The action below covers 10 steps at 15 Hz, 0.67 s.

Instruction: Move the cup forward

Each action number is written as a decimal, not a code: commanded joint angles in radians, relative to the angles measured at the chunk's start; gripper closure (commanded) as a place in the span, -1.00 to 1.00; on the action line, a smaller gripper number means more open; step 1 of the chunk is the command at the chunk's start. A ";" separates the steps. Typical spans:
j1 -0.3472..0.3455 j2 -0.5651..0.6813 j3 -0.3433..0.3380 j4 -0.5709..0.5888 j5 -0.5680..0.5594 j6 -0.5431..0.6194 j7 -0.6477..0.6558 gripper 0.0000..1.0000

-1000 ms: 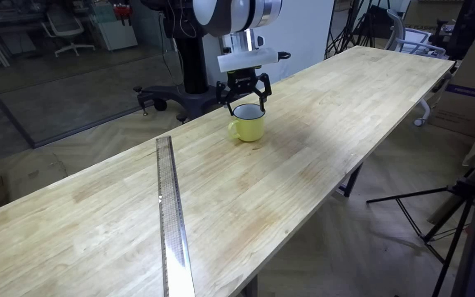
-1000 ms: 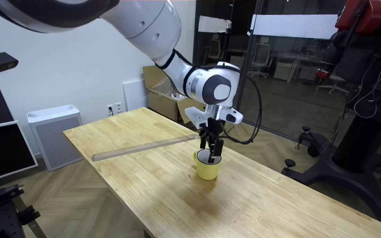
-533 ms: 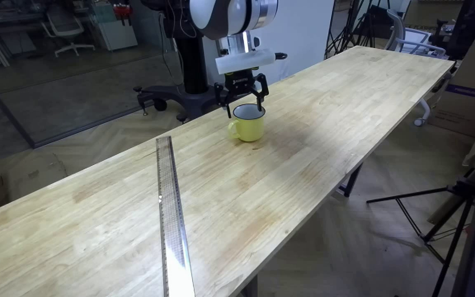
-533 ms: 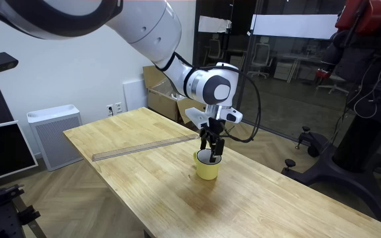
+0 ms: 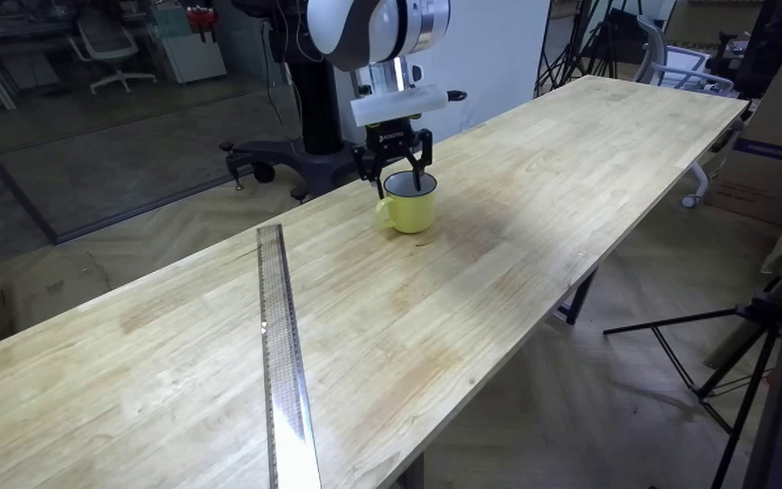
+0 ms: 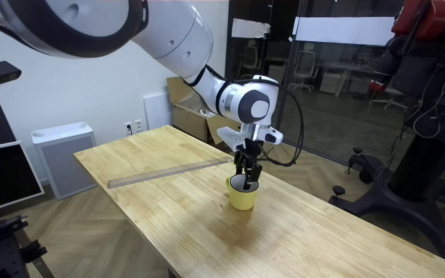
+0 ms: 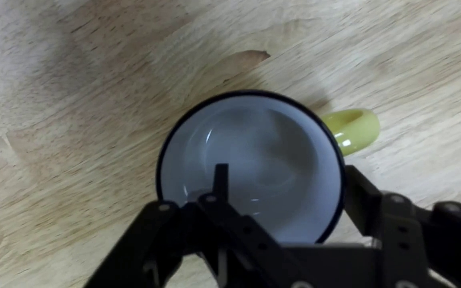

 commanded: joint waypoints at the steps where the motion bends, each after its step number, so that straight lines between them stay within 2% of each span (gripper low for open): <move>1: -0.002 0.043 -0.001 0.078 -0.007 -0.038 -0.001 0.16; 7: 0.011 0.042 -0.006 0.084 -0.013 -0.052 0.015 0.96; 10: 0.012 0.026 -0.006 0.062 -0.011 -0.118 0.025 0.97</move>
